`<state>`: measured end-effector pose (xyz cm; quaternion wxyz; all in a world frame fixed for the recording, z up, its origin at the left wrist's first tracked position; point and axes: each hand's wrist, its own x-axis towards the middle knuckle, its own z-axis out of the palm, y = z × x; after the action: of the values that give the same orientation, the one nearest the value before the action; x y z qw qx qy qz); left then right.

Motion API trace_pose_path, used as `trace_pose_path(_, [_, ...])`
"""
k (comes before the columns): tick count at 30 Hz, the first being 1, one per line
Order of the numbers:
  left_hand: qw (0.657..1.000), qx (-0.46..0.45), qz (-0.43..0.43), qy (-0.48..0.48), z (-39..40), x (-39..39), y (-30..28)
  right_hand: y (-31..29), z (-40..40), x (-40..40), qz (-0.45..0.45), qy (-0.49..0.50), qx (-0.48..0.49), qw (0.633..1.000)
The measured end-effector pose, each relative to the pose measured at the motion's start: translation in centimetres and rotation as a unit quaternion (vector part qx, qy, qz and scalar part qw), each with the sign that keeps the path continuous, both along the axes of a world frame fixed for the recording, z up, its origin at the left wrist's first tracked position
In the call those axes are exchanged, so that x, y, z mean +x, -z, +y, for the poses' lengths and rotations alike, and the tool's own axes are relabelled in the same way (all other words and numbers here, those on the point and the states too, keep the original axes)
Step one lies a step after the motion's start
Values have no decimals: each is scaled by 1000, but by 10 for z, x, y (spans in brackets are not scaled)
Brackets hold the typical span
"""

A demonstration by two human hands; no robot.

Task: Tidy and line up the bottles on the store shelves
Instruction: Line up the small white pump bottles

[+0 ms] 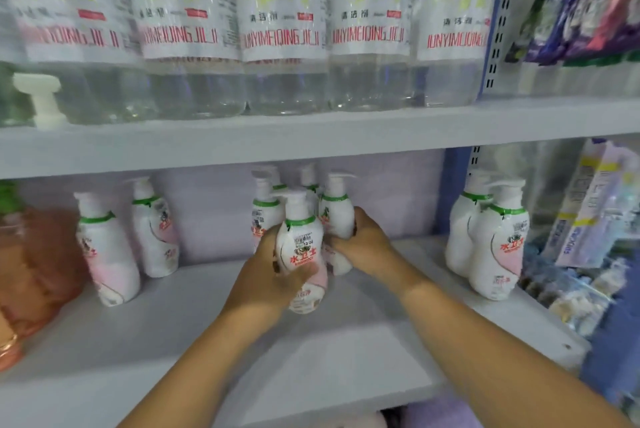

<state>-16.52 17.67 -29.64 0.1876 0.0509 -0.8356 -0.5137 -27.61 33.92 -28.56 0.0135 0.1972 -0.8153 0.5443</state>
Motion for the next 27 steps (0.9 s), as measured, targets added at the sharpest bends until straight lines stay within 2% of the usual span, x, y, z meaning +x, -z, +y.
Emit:
trace_pose_path(3, [1000, -10, -9, 17, -13, -1, -1, 3, 7, 15, 37, 85, 42, 995])
trace_pose_path(6, [999, -20, -14, 49, -10, -11, -2, 10, 30, 43, 44, 200, 100, 974])
trace_pose_path(8, [996, -24, -9, 81, 3, -21, -2, 19, 52, 61, 89, 268, 89, 955])
trace_pose_path(11, [994, -21, 4, 105, 34, -42, 2, 24, 81, 82, 154, 319, 43, 934])
trace_pose_path(15, [993, -16, 17, 119, 84, -66, 2, 38, 105, 91, 120, 262, -43, 957])
trace_pose_path(18, [990, -31, 3, 138, 113, -78, -5, 44, 119, 94, 152, 256, 1, 955])
trace_pose_path(21, [988, -15, -28, 148, 129, -95, -4, 42, 130, 91, 196, 287, 42, 937])
trace_pose_path(24, [987, 8, -39, 155, 133, -100, -2, 45, 141, 87, 196, 291, 35, 936])
trace_pose_path(27, [986, 69, 1, 154, 131, -93, 3, 55, 148, 86, 181, 277, 10, 944])
